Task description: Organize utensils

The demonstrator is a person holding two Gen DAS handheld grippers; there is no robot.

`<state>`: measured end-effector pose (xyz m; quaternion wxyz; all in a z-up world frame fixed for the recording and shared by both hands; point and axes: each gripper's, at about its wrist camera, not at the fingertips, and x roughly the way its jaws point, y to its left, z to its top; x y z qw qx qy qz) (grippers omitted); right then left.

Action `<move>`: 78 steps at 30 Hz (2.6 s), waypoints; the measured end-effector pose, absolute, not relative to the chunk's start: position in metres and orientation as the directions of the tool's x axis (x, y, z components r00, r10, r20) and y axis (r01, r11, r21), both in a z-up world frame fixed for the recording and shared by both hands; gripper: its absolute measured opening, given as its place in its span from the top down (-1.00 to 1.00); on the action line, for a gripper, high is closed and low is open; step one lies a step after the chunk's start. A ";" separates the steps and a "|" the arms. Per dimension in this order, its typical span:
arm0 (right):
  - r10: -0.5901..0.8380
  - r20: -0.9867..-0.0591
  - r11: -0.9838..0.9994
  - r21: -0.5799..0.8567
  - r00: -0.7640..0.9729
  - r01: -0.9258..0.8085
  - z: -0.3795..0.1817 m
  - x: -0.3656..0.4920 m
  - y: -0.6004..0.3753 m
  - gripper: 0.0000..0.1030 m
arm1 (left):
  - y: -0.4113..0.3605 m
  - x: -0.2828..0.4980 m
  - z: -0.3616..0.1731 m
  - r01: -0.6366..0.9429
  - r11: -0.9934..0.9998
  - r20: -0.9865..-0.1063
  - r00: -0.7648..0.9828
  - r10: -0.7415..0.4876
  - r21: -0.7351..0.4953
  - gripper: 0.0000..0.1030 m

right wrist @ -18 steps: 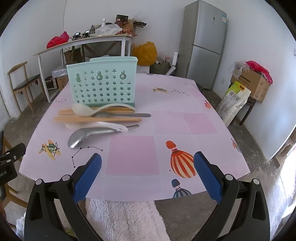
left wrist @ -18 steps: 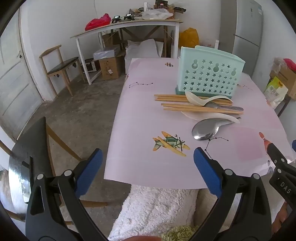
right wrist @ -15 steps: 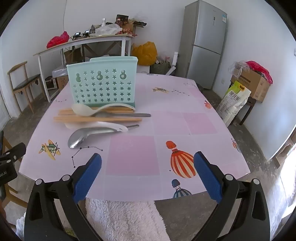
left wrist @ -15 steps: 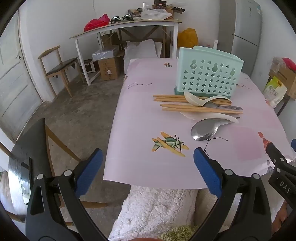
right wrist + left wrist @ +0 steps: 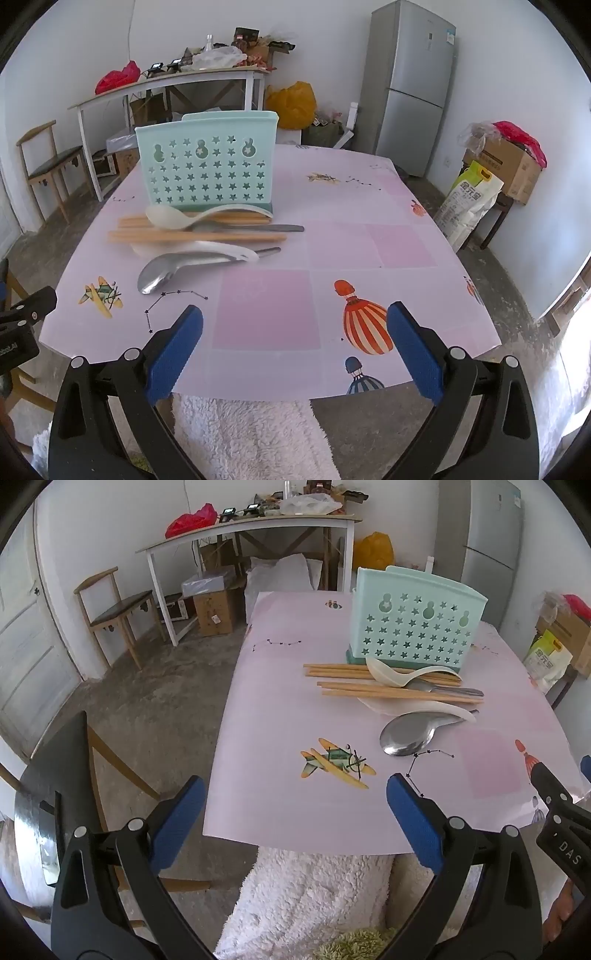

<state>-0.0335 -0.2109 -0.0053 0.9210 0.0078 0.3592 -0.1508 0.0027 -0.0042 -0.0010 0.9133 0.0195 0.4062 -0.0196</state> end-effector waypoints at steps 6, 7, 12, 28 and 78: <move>-0.259 -0.664 0.959 -0.090 0.702 0.268 -0.004 -0.031 -0.208 -0.88 | -0.003 0.004 -0.001 0.049 0.998 -0.743 0.669 -0.009 0.031 -0.83; -0.257 -0.664 0.960 -0.089 0.702 0.267 -0.004 -0.031 -0.208 -0.88 | -0.004 0.004 -0.002 0.047 0.998 -0.743 0.669 -0.007 0.033 -0.84; -0.251 -0.665 0.962 -0.087 0.703 0.260 -0.003 -0.033 -0.207 -0.88 | -0.002 0.005 -0.003 0.042 0.999 -0.746 0.666 -0.005 0.031 -0.84; -0.250 -0.665 0.962 -0.088 0.704 0.259 -0.003 -0.033 -0.205 -0.88 | -0.003 0.005 -0.004 0.047 0.999 -0.751 0.660 -0.010 0.027 -0.84; -0.262 -0.620 0.960 -0.091 0.740 0.264 0.005 -0.030 -0.210 -0.88 | 0.004 0.019 -0.019 0.046 0.998 -0.752 0.660 -0.001 0.040 -0.84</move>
